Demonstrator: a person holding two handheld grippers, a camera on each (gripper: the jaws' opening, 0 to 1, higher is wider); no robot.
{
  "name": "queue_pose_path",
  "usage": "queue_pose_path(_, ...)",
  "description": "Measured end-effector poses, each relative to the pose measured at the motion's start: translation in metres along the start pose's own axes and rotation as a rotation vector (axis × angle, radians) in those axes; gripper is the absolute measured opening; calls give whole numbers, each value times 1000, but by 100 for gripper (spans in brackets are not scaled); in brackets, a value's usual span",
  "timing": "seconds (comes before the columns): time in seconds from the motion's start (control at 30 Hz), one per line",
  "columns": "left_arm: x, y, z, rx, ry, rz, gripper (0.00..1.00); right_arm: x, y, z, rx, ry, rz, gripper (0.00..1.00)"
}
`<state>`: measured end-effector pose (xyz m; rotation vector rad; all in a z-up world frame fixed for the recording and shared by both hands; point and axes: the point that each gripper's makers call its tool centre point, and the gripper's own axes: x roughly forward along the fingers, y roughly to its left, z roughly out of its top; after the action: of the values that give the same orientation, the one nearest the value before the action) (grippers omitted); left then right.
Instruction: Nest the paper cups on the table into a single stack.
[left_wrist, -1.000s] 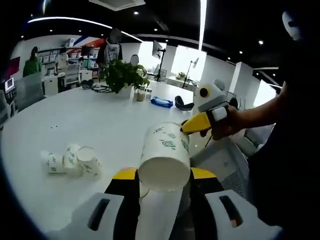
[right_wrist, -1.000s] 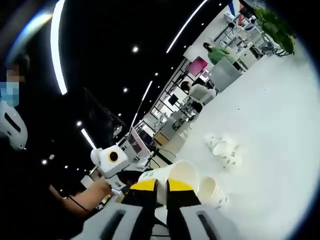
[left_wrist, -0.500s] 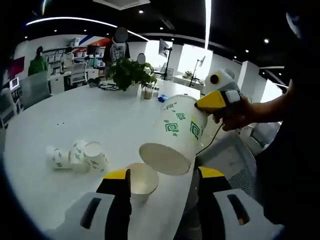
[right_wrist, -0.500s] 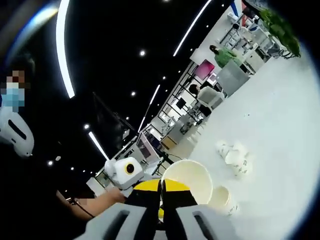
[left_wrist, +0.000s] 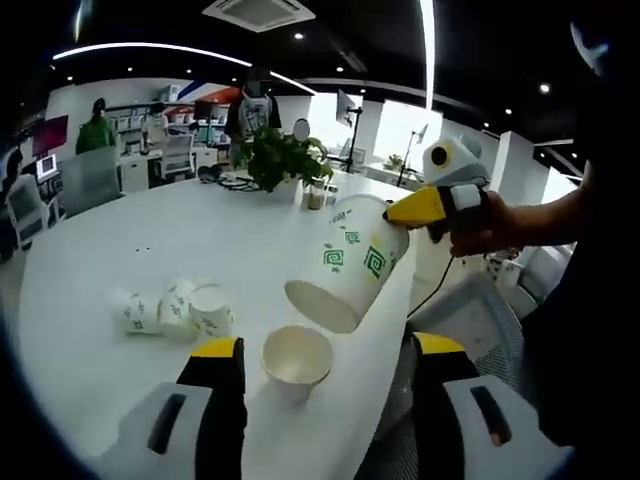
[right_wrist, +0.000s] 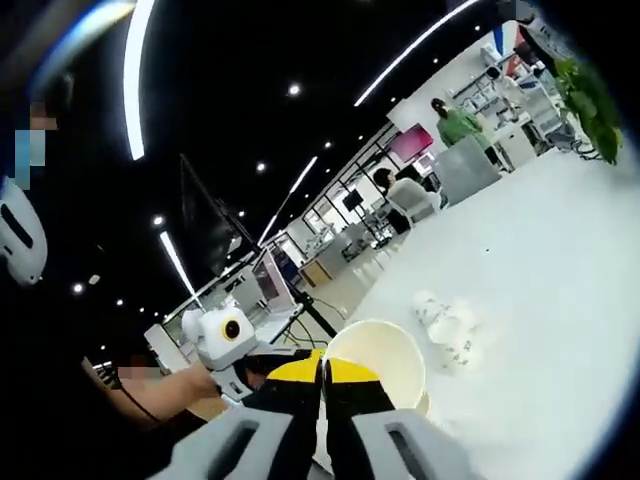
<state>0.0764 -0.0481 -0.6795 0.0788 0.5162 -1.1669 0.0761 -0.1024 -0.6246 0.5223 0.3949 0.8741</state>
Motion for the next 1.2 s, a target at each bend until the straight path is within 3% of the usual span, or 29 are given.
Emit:
queue_pose_path(0.23, -4, 2, -7, 17, 16, 39, 73, 9, -14, -22, -188, 142, -93, 0)
queue_pose_path(0.43, -8, -2, -10, 9, 9, 54, 82, 17, -14, -33, -272, 192, -93, 0)
queue_pose_path(0.6, -16, 5, -19, -2, 11, 71, 86, 20, -17, -41, -343, 234, -112, 0)
queue_pose_path(0.87, -26, 12, -23, -23, -16, 98, 89, 27, -27, -55, -497, 316, -129, 0)
queue_pose_path(1.2, -31, 16, -35, -27, 8, 119, 88, 39, -30, -73, -669, 423, -89, 0)
